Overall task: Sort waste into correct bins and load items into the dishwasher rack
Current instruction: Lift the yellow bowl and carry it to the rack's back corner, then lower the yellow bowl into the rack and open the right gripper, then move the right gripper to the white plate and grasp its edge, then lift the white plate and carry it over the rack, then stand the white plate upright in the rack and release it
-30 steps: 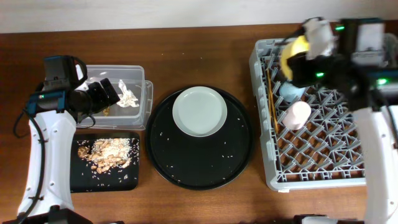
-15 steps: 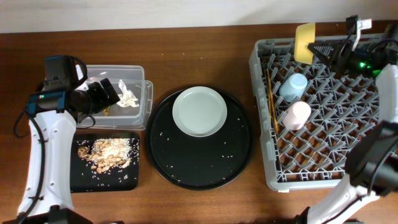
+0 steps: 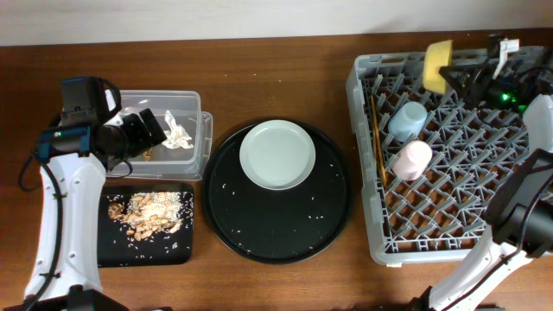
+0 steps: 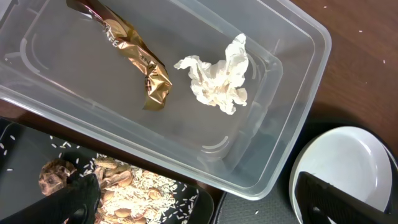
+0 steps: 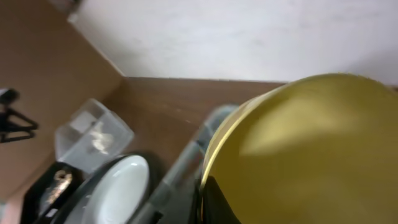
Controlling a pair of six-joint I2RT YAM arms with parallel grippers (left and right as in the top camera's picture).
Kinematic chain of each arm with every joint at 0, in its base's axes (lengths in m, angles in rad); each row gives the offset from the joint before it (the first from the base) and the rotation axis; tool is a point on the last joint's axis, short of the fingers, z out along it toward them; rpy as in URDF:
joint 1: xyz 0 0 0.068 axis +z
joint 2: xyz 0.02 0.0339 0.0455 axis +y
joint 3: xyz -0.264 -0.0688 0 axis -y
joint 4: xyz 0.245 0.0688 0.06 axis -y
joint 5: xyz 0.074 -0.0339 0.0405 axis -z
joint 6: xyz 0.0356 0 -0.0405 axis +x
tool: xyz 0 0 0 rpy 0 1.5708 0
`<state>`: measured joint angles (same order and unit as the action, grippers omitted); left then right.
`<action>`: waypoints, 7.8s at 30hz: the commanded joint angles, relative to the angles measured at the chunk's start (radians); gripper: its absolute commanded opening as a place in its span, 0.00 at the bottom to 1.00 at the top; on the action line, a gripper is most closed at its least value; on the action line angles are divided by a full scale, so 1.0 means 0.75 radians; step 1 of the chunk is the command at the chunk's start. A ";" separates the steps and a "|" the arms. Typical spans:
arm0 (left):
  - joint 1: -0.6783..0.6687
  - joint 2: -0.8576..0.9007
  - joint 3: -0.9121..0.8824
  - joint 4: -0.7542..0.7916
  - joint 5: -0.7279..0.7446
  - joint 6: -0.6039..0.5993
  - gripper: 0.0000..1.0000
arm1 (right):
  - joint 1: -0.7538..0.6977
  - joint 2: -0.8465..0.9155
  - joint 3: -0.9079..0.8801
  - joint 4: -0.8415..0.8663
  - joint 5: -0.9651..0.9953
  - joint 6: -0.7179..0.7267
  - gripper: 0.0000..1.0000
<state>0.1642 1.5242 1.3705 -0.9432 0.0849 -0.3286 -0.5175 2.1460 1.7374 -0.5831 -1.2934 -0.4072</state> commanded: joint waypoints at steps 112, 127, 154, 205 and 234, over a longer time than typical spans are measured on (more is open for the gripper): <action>0.003 -0.016 0.002 -0.002 -0.009 0.012 1.00 | 1.221 -0.356 0.017 -0.802 1.805 0.950 0.52; 0.003 -0.016 0.002 -0.002 -0.009 0.012 1.00 | 1.249 0.091 0.017 -0.604 1.730 0.974 0.46; 0.003 -0.016 0.002 -0.002 -0.009 0.012 0.99 | 1.299 0.103 -0.093 -0.476 1.740 1.009 0.04; 0.003 -0.016 0.002 -0.002 -0.009 0.012 0.99 | 0.332 -0.480 0.062 -0.586 2.477 -0.089 0.04; 0.003 -0.016 0.002 -0.002 -0.009 0.012 0.99 | 0.368 -0.568 0.047 -0.517 2.038 -0.058 0.98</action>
<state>0.1642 1.5242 1.3705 -0.9432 0.0845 -0.3286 -0.2470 1.8057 1.7760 -0.9806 0.3038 -0.4694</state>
